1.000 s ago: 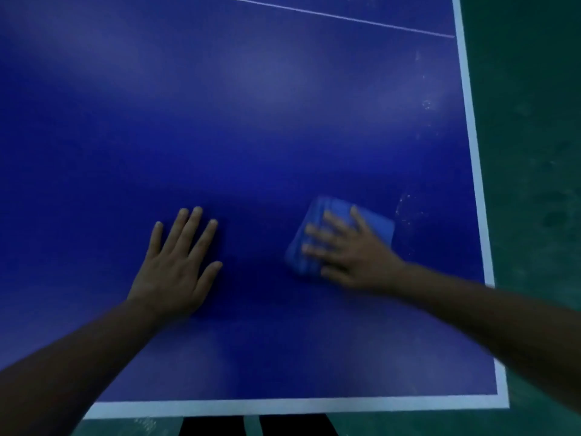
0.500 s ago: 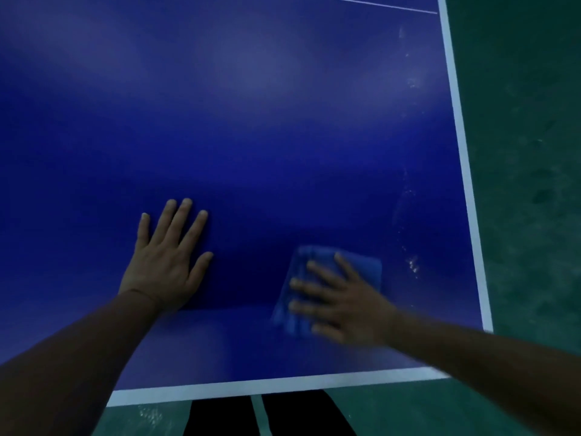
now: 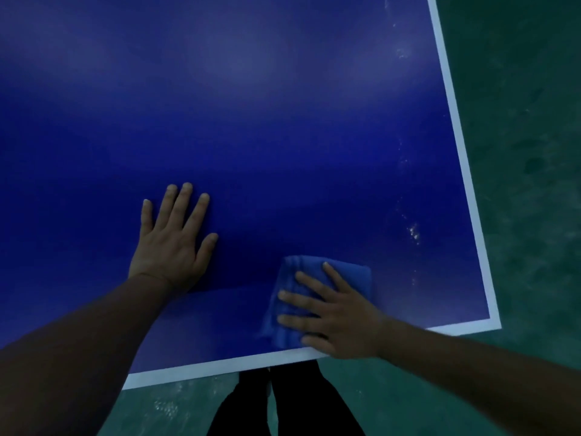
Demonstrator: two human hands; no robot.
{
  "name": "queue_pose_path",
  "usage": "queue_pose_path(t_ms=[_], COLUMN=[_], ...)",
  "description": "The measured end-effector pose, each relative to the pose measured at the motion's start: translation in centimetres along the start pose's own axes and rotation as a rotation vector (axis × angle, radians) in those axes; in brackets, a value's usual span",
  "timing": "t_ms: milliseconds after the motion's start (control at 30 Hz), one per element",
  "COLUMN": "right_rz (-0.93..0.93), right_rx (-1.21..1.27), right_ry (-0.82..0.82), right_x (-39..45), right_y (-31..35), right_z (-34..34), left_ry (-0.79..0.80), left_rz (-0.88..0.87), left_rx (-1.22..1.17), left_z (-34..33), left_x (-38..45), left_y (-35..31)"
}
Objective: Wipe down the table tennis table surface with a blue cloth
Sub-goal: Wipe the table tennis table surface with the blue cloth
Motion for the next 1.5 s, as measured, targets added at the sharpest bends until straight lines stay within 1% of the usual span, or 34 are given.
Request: queue_pose_path(t_ms=[33, 67, 100, 133, 200, 267, 300, 333, 367, 433, 467, 500, 533, 600, 667, 700, 767, 800, 833, 900, 933, 1000, 1033, 1100, 1133, 1200, 1233, 1300, 1333, 1367, 1400, 1433, 1467, 1500], right_rz=[0.013, -0.032, -0.137, -0.288, -0.660, -1.008, -1.103, -1.108, -1.026, -0.782, -0.696, -0.654, -0.656, -0.763, -0.952, -1.060, -1.214, -1.208, -1.136, -0.909, -0.822, -0.748, -0.763, -0.872, -0.962, -1.185, -1.305, -1.522, -1.605, -1.649, -1.634, -1.542, -1.358, -1.117], right_rx=[-0.028, -0.053, -0.072, -0.068, -0.037, -0.003, -0.004, 0.000, 0.011, 0.027, 0.024, 0.023, 0.025, -0.006, 0.041, 0.081, 0.124, 0.122, 0.114, 0.116, 0.118, 0.099, 0.077, 0.023, 0.007, 0.054, 0.089, 0.155, 0.167, 0.163, 0.157, 0.146, 0.118, 0.094], right_ry=[0.008, 0.007, -0.007, -0.013, -0.066, -0.137, -0.154, -0.178, -0.195, -0.170, -0.153, -0.136, -0.116, -0.073, -0.013, -0.009, -0.029, -0.029, -0.043, -0.054, -0.042, -0.085, -0.100, -0.066, -0.032, 0.046, 0.044, -0.044, -0.086, -0.101, -0.106, -0.112, -0.099, -0.040], right_x=[-0.8, -1.1, -1.1, -1.2, -1.2, -0.4, 0.6, 2.2, 4.2, 6.6, 6.2, 5.0, 3.2, -1.0, -4.2, -4.8, -3.1, -0.9, 1.7, 6.2, 6.9, 4.8, 2.3, -4.7, -8.9, -17.3, -20.7, -24.3, -24.5, -23.5, -21.8, -19.1, -15.9, -13.2], right_y=[-1.5, -3.9, -6.8, -10.1, -15.0, -15.6, -14.1, -11.6, -8.2, -0.8, 1.6, 2.4, 2.1, -0.2, -3.3, -4.3, -4.6, -3.7, -2.2, 1.9, 3.6, 4.2, 3.2, -0.2, -2.3, -6.2, -7.8, -9.5, -9.7, -9.4, -8.9, -7.7, -6.1, -4.2], right_z=[0.0, 0.1, 0.4, 0.8, 2.0, 2.3, 2.0, 1.8, 1.3, 0.2, -0.2, -0.5, -0.7, -0.7, -0.6, -0.5, -0.3, -0.3, -0.4, -0.8, -1.2, -1.3, -1.3, -1.3, -1.4, -1.2, -0.8, -0.2, 0.1, 0.1, 0.0, -0.1, -0.3, -0.9], left_ry=[-0.005, -0.009, -0.011, -0.010, -0.001, 0.004, 0.000, -0.005, -0.012, -0.014, -0.007, 0.004, 0.019, 0.069, 0.154, 0.204, 0.242, 0.213, 0.161, 0.045, 0.003, -0.036, -0.042, -0.060, -0.067, -0.054, -0.038, -0.006, 0.003, 0.007, 0.009, 0.010, 0.006, 0.000], left_rz=[0.000, 0.000, 0.000, 0.000, 0.003, 0.012, 0.011, 0.009, 0.009, 0.015, 0.019, 0.021, 0.021, 0.016, 0.016, 0.020, 0.020, 0.019, 0.025, 0.062, 0.087, 0.128, 0.141, 0.154, 0.156, 0.150, 0.138, 0.092, 0.067, 0.050, 0.046, 0.052, 0.065, 0.081], left_rx=[-0.009, -0.014, -0.019, -0.026, -0.036, -0.022, -0.014, -0.008, -0.004, 0.009, 0.021, 0.035, 0.047, 0.058, 0.044, 0.018, -0.096, -0.160, -0.211, -0.265, -0.278, -0.279, -0.265, -0.239, -0.235, -0.225, -0.215, -0.200, -0.198, -0.195, -0.188, -0.177, -0.168, -0.159], left_z=[0.0, 0.1, 0.1, 0.1, 0.0, -0.1, -0.1, -0.1, 0.0, 0.1, 0.1, 0.0, -0.1, -0.6, -1.0, -1.0, -0.3, 0.3, 0.8, 1.6, 1.7, 1.4, 1.2, 0.8, 0.6, 0.0, -0.5, -1.6, -2.1, -2.7, -3.2, -3.8, -4.2, -4.6], left_x=[0.0, 0.0, 0.0, 0.0, 0.1, 0.1, 0.0, 0.0, 0.0, 0.1, 0.1, 0.1, 0.1, 0.2, 0.6, 0.8, 0.6, 0.2, -0.5, -2.6, -3.7, -5.7, -6.6, -8.5, -9.5, -11.3, -12.0, -13.3, -13.9, -14.2, -14.4, -14.4, -14.3, -14.2], left_y=[0.0, 0.1, 0.1, 0.1, 0.1, 0.3, 0.3, 0.2, 0.2, 0.2, 0.1, 0.1, 0.1, 0.1, 0.4, 0.7, 1.0, 1.2, 1.5, 2.2, 2.3, 2.1, 1.6, -0.4, -1.8, -5.3, -7.3, -11.5, -13.6, -15.3, -16.9, -17.9, -18.5, -19.0])
Point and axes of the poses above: each hand's wrist, its own x-axis towards the middle knuckle, its own z-axis out of the back of the hand, y = z × x, the point moved 9 cm from there along x, towards the middle knuckle, and after that the axes turned 7 degrees about z, right-handed, at the moved point
